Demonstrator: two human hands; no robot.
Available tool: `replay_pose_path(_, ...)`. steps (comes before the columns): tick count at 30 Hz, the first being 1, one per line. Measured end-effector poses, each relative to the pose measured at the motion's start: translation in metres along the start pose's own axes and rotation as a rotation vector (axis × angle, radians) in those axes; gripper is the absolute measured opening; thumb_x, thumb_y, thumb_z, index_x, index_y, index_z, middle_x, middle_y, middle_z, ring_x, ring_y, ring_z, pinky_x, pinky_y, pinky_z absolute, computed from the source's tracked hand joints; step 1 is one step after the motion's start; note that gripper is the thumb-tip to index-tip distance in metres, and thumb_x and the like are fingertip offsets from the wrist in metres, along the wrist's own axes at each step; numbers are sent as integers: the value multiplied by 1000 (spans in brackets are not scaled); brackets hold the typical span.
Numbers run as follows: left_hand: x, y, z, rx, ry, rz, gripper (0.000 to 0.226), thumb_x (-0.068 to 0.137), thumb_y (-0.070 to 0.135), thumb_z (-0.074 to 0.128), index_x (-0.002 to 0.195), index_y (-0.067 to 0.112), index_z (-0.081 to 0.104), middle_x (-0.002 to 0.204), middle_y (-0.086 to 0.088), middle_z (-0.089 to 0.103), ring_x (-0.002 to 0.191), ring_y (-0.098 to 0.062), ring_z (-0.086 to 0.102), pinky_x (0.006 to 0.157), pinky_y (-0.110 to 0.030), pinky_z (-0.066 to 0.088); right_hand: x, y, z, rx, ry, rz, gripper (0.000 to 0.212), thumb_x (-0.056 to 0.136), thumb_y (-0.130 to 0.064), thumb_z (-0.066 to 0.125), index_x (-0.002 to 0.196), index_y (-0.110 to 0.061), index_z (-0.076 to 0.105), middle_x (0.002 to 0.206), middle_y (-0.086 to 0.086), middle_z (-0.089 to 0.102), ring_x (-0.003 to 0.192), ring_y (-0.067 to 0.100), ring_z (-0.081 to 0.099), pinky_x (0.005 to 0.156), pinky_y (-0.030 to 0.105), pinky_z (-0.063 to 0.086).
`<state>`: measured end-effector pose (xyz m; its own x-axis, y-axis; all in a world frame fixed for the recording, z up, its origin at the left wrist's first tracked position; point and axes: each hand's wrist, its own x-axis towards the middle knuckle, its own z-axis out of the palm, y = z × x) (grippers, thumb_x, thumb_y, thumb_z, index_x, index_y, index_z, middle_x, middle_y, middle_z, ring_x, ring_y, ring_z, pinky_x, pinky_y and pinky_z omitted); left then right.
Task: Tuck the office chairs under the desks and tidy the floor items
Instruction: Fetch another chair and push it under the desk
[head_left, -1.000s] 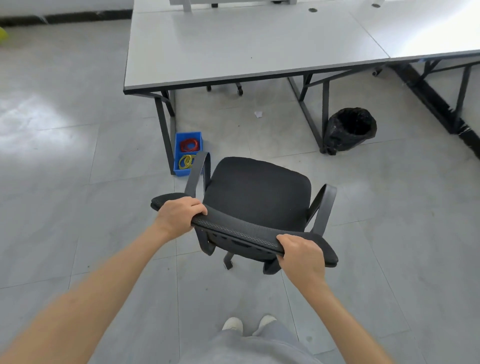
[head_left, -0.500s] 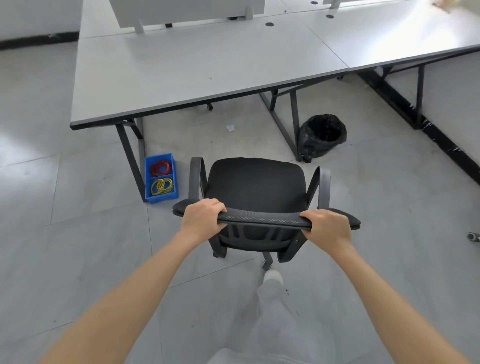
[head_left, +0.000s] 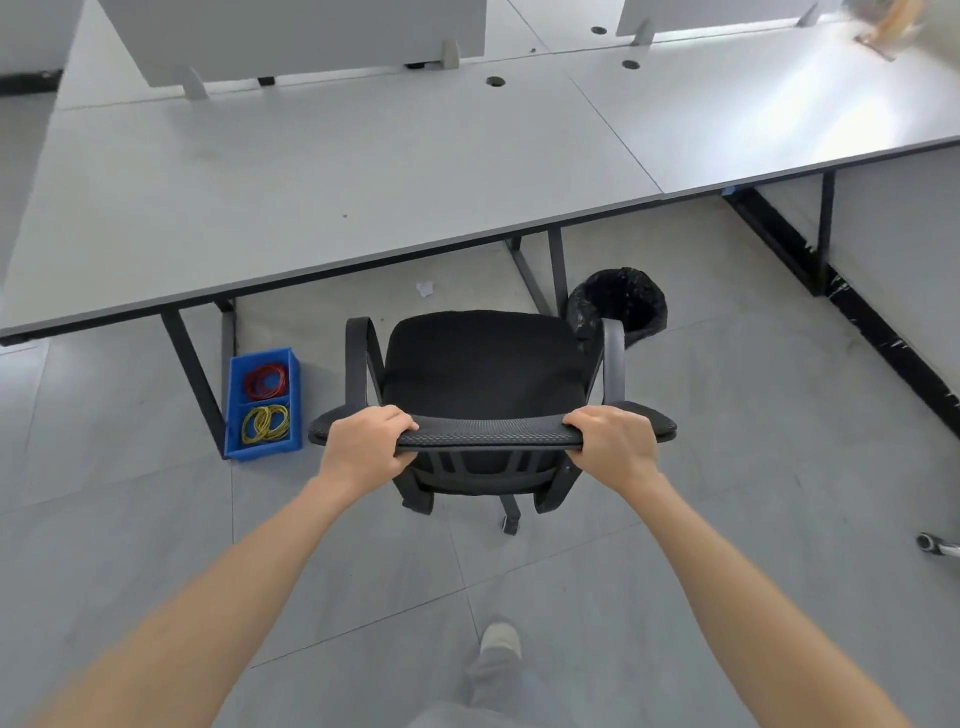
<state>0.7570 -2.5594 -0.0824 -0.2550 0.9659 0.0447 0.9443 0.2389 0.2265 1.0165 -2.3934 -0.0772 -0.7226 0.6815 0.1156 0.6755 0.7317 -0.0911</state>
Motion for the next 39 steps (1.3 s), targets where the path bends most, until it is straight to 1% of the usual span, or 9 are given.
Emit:
replay_pose_path(5,66,-20,-5,7,4,27,24,72,24,73,95,17,70,94,-1,72,85,-21,66,61,-17,39,52,9,10,12,22,56,20,53,-21,79,72,-20,72,66,-6,70,56,19,65,44,19,42)
replay_pose_path(10,124,-50,-7,13,8,62,24,67,24,76,90,20,70,90,2,72,81,-21,67,59,-25,50,100,12,20,11,44,107,21,50,-21,79,70,-21,71,66,-7,70,56,19,64,44,19,42)
replay_pose_path(13,159,-66,-10,-1,2,76,22,65,24,75,87,22,70,90,6,72,82,-19,67,57,-25,49,128,12,26,11,55,148,22,50,-20,79,71,-21,71,66,-7,70,57,19,65,44,20,43)
replay_pose_path(16,185,-79,-11,-30,-24,89,24,69,24,73,92,21,69,95,7,71,87,-18,65,61,-27,50,152,13,29,28,43,189,25,50,-18,79,73,-19,71,69,-5,71,62,22,66,48,23,47)
replay_pose_path(18,199,-82,-11,-25,-24,115,24,68,24,73,92,21,70,93,6,71,84,-18,65,60,-26,50,163,17,27,24,39,198,30,46,-17,82,75,-19,73,71,-5,72,63,21,68,49,24,50)
replay_pose_path(22,218,-85,-8,-17,-52,139,25,65,25,77,89,19,70,87,4,71,77,-20,66,54,-26,54,180,25,22,22,28,207,30,44,-15,83,73,-20,73,70,-5,72,62,20,68,46,26,51)
replay_pose_path(26,230,-87,-7,8,-42,150,25,64,26,78,87,19,70,85,3,72,74,-20,66,52,-26,53,192,31,23,33,5,207,31,46,-17,82,75,-21,74,72,-6,73,65,20,69,49,24,51)
replay_pose_path(36,241,-85,-4,0,-22,133,26,66,25,78,90,18,71,87,1,72,75,-21,66,56,-26,54,203,41,28,55,5,219,26,51,-18,78,76,-21,73,73,-6,72,67,20,68,50,24,51)
replay_pose_path(39,243,-81,-8,-13,-39,117,27,67,24,77,92,17,70,90,1,72,79,-22,66,58,-27,53,204,42,27,60,-33,220,24,55,-18,77,78,-20,72,75,-5,73,69,21,69,52,26,53)
